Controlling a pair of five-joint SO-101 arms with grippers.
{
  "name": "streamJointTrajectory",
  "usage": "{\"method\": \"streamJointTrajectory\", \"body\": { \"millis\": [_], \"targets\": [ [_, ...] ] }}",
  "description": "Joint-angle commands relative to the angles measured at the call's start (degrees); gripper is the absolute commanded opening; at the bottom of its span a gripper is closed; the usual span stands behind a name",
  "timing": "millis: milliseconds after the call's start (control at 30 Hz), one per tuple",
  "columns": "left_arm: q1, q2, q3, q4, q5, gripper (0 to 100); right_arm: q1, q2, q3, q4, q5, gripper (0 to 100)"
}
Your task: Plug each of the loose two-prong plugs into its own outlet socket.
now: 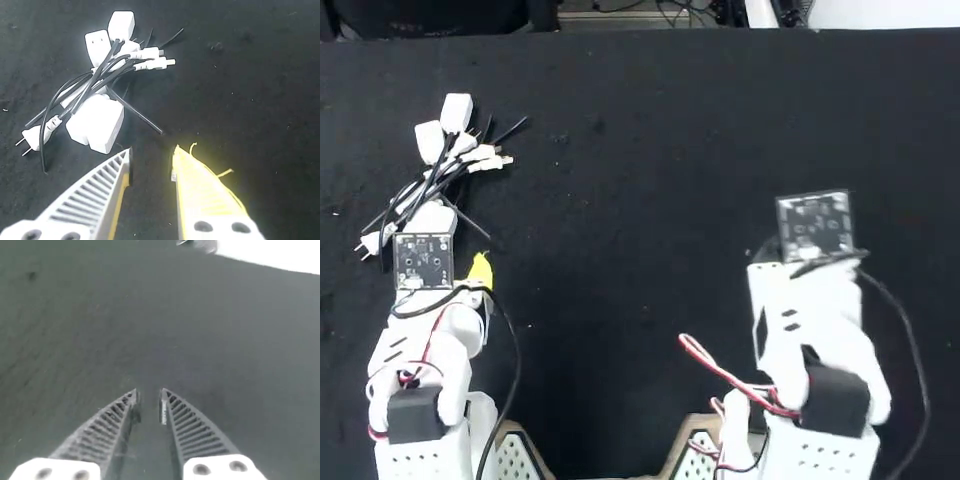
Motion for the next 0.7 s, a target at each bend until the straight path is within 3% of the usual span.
{"method": "streamJointTrajectory", "body": {
  "millis": [0,200,467,667],
  "targets": [
    [-3.4,-0.4,-6.1,0.0,-0.2,15,-5.3,1.0,3.2,-1.6,-0.8,7.8],
    [-6.4,8.2,-13.7,2.6,-1.2,15,-11.6,1.4,10.9,-6.3,-0.8,8.0],
    [-8.6,41.6,-31.6,2.3,-4.1,15,-13.3,1.5,7.7,-9.6,-6.8,8.1],
    [-12.0,64.6,-44.2,2.6,-4.1,15,-24.2,5.8,10.2,-12.2,-10.8,8.2]
  ]
}}
